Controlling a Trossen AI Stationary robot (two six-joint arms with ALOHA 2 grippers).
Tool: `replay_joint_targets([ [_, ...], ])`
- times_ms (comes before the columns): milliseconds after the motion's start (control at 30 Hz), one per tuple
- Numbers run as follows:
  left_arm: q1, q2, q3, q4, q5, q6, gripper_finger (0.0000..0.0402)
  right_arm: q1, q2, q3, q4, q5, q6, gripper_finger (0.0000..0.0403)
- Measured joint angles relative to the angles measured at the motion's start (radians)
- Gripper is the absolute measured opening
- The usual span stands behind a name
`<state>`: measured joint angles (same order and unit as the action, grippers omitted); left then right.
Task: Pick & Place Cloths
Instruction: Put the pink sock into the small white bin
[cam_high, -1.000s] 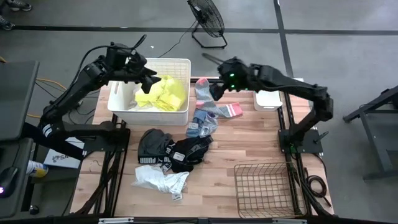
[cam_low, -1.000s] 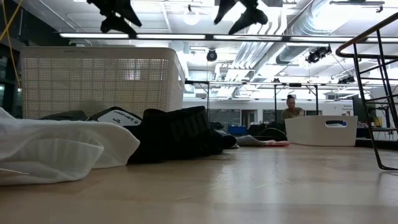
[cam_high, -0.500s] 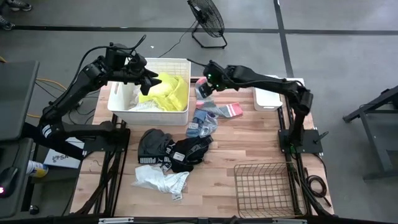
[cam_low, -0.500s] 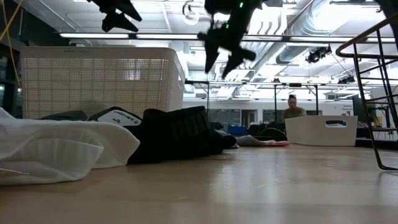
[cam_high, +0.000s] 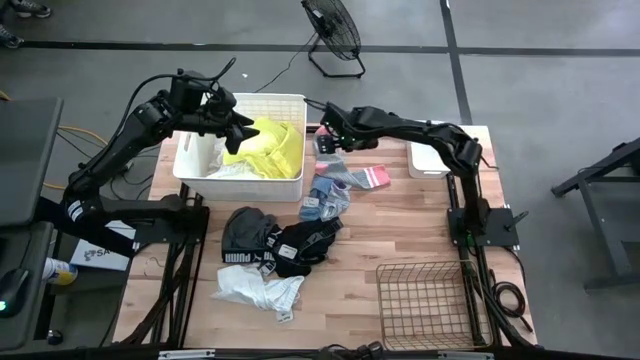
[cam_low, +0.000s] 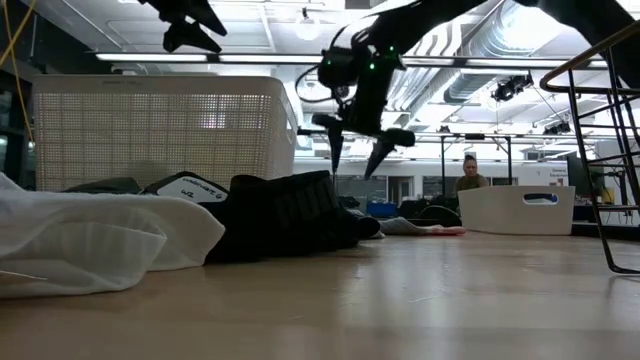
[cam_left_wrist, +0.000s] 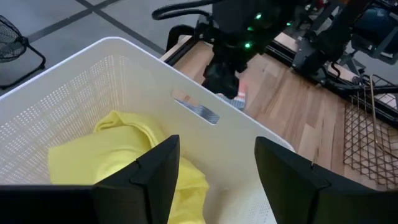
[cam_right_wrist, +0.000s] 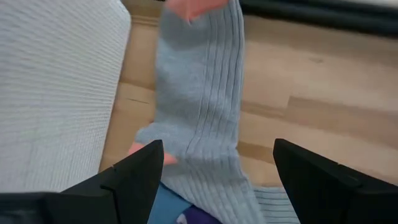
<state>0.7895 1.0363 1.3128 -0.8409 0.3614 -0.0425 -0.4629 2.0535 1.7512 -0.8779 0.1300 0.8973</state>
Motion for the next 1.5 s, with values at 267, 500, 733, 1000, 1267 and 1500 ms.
replay_joint_targets([
  [267, 0.000, 0.000, 0.000, -0.017, 0.000, 0.015, 0.0202, 0.006, 0.062, 0.000, 0.024, -0.042, 0.179, 0.0297],
  [500, 0.002, 0.000, 0.000, -0.034, 0.000, 0.015, 0.0202, 0.014, 0.082, 0.000, 0.061, -0.030, 0.332, 0.0297],
  [733, 0.002, 0.000, 0.000, -0.055, -0.004, 0.015, 0.0202, 0.036, 0.082, -0.001, 0.069, 0.053, 0.614, 0.0297],
  [1000, 0.002, 0.000, 0.000, -0.053, -0.005, 0.013, 0.0202, 0.076, 0.091, -0.001, 0.071, 0.104, 0.807, 0.0297],
  [1267, 0.002, 0.000, 0.000, -0.053, -0.006, 0.012, 0.0202, 0.075, 0.098, -0.021, 0.081, 0.097, 0.918, 0.0297],
  [1500, 0.002, 0.000, 0.000, -0.052, -0.008, 0.012, 0.0202, 0.075, 0.098, -0.089, 0.090, 0.051, 0.996, 0.0297],
])
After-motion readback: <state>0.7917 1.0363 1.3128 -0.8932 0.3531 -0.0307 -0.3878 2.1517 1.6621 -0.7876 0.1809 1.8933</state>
